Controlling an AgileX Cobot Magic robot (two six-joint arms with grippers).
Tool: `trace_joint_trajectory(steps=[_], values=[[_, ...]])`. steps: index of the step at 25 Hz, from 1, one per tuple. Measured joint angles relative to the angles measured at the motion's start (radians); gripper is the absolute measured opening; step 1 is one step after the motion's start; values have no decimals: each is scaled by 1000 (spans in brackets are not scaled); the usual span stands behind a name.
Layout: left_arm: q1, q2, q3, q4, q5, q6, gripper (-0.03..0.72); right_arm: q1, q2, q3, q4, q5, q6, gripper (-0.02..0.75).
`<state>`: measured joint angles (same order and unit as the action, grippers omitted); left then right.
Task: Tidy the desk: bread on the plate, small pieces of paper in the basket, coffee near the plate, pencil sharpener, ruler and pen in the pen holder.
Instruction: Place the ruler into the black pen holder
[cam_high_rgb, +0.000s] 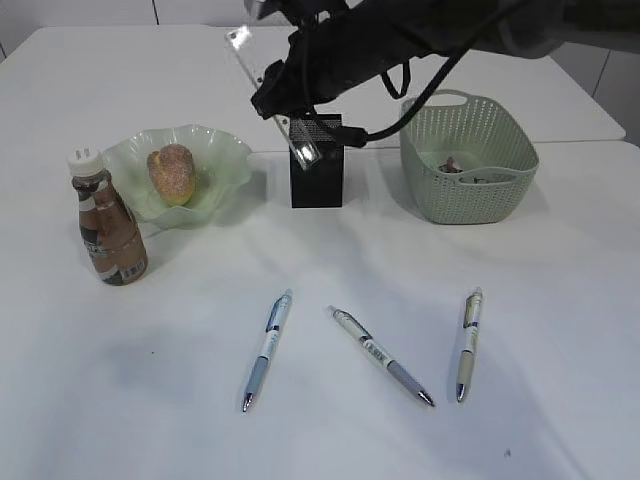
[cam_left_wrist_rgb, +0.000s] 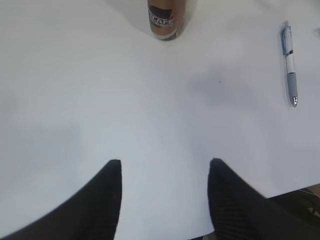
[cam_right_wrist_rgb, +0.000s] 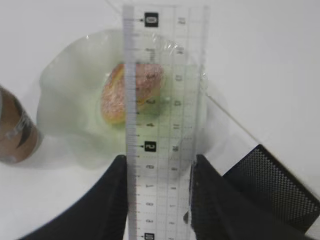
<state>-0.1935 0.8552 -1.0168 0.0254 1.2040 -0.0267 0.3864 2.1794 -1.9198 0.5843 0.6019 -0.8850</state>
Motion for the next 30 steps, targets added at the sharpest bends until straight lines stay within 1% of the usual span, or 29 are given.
trace_joint_trajectory(steps=[1, 2, 4, 7, 8, 15, 18, 23, 24, 26, 30], values=[[0, 0, 0, 0, 0, 0, 385, 0, 0, 0, 13, -32, 0, 293], [0, 0, 0, 0, 0, 0, 381, 0, 0, 0, 13, -32, 0, 293], [0, 0, 0, 0, -2, 0, 377, 0, 0, 0, 34, -122, 0, 293], [0, 0, 0, 0, -8, 0, 376, 0, 1, 0, 38, -223, 0, 293], [0, 0, 0, 0, -10, 0, 375, 0, 1, 0, 38, -228, 0, 293], [0, 0, 0, 0, -16, 0, 364, 0, 5, 0, 51, -419, 0, 293], [0, 0, 0, 0, -18, 0, 364, 0, 36, 0, 109, -500, 0, 293], [0, 0, 0, 0, -20, 0, 363, 0, 65, 0, 141, -563, 0, 293], [0, 0, 0, 0, -20, 0, 363, 0, 76, 0, 148, -602, 0, 293], [0, 0, 0, 0, -20, 0, 363, 0, 87, 0, 150, -632, 0, 293], [0, 0, 0, 0, -24, 0, 363, 0, 107, 0, 152, -644, 0, 293]])
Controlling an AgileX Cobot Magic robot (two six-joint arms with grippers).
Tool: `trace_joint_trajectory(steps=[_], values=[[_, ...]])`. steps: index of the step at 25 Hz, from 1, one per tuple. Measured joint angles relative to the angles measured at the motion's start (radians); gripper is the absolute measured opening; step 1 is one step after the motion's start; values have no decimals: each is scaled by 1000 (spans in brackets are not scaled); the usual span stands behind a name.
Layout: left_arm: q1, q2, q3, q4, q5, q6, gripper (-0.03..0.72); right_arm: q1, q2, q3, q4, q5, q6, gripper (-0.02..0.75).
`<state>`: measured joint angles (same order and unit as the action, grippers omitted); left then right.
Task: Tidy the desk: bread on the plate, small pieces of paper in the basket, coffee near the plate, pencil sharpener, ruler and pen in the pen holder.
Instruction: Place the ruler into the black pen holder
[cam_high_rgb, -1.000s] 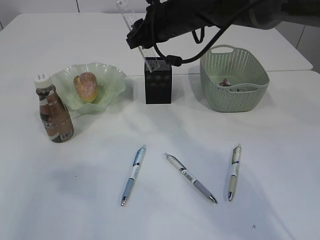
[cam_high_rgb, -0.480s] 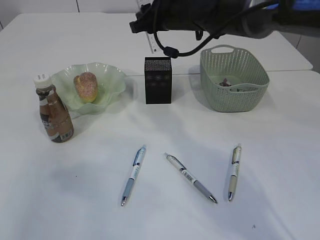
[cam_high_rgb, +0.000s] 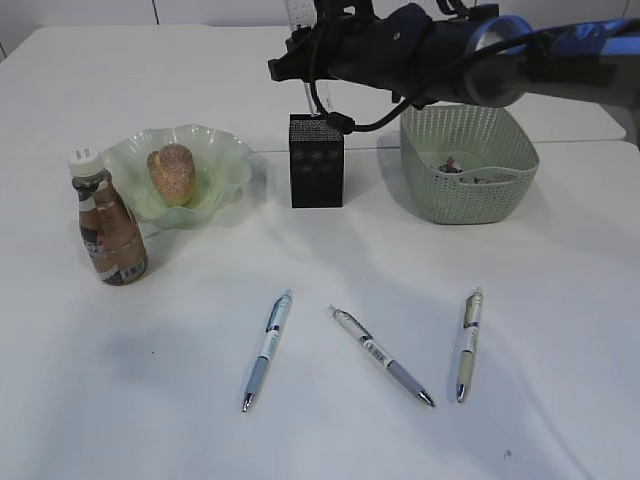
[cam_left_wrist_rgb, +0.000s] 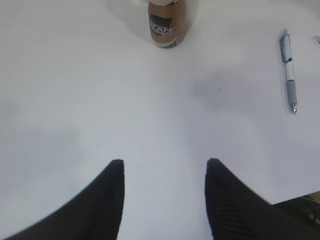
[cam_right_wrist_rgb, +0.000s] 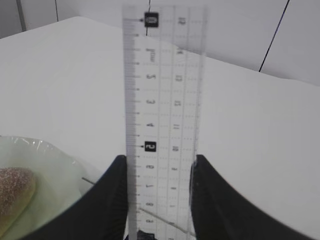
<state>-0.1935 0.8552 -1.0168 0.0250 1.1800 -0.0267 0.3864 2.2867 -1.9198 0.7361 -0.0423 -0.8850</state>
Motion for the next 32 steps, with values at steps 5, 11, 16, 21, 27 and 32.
trace_joint_trajectory(steps=[5, 11, 16, 21, 27, 32], values=[[0, 0, 0, 0, -15, 0, 363, 0, 12, 0, 4, -43, 0, 293], [0, 0, 0, 0, -22, 0, 362, 0, 33, -2, 6, -66, 10, 293], [0, 0, 0, 0, -35, 0, 361, 0, 58, -2, 7, -71, 29, 293], [0, 0, 0, 0, -42, 0, 361, 0, 73, -4, 7, -73, 37, 293], [0, 0, 0, 0, -44, 0, 361, 0, 74, -4, 7, -79, 38, 300], [0, 0, 0, 0, -44, 0, 359, 0, 74, -4, 7, -79, 38, 320]])
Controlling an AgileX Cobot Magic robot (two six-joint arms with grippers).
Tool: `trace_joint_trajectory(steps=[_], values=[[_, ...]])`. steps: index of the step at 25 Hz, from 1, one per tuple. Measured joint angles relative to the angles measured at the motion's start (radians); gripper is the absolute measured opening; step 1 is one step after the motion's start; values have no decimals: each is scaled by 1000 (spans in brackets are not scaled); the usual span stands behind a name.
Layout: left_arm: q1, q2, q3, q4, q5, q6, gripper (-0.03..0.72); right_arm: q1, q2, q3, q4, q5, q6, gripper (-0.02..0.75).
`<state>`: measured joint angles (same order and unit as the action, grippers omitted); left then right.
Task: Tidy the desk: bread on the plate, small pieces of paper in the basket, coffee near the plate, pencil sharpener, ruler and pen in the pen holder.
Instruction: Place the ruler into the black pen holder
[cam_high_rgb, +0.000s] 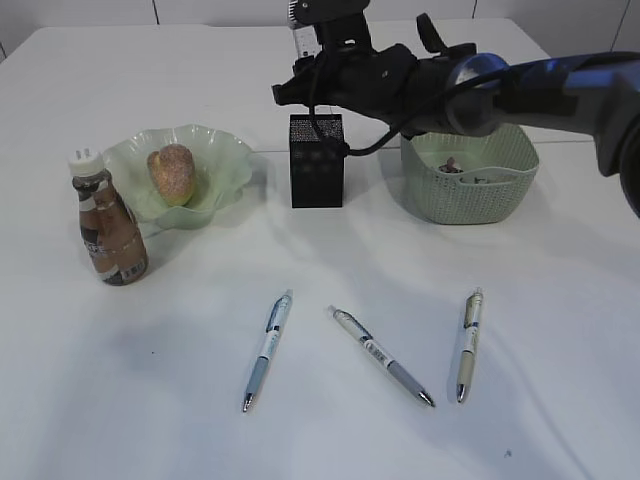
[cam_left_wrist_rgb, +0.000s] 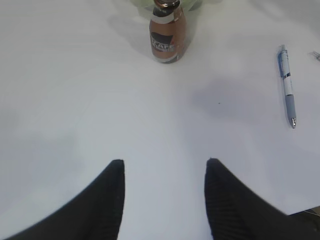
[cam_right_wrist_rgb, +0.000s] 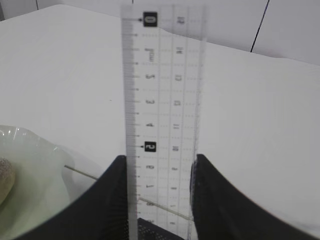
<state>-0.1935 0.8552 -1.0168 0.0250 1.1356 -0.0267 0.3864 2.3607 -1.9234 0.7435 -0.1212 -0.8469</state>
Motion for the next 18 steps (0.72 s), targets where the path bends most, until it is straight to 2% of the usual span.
trace_joint_trajectory(steps=[18], values=[[0, 0, 0, 0, -1, 0, 358, 0, 17, -9, 0, 0, 10, 335]])
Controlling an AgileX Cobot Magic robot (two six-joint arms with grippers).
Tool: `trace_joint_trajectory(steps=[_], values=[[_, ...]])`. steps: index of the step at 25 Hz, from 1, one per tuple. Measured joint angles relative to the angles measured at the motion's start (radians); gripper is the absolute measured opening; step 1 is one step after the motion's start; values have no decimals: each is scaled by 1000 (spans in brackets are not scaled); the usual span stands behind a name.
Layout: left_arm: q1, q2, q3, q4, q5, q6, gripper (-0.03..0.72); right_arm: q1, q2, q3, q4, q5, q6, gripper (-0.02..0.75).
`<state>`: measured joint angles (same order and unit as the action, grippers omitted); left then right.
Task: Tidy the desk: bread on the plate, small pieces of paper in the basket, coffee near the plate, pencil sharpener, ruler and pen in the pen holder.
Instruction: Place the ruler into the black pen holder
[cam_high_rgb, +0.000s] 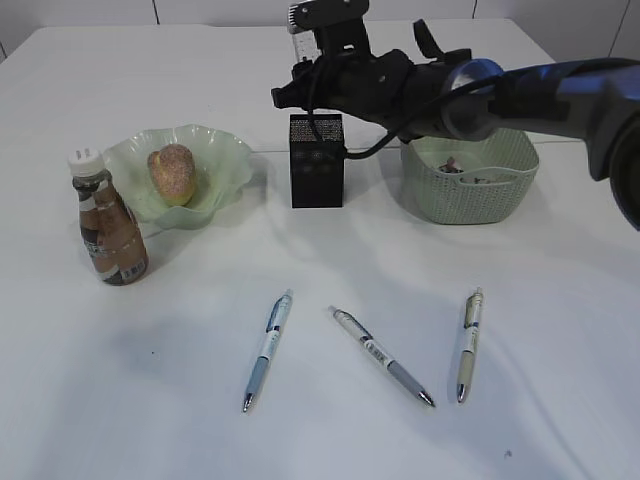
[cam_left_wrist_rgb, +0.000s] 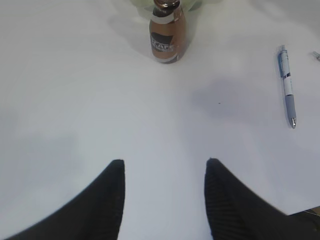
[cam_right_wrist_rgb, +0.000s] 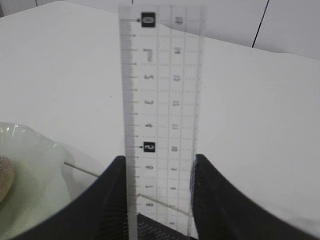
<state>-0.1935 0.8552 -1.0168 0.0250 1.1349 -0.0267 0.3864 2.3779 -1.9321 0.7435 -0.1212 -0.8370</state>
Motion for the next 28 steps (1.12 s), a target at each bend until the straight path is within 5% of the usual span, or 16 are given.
trace_joint_trajectory(steps=[7, 28], values=[[0, 0, 0, 0, 0, 0, 358, 0, 30, -58, 18, 16, 52, 388], [0, 0, 0, 2, -4, 0, 358, -6, 4, -75, 23, 133, 0, 389]])
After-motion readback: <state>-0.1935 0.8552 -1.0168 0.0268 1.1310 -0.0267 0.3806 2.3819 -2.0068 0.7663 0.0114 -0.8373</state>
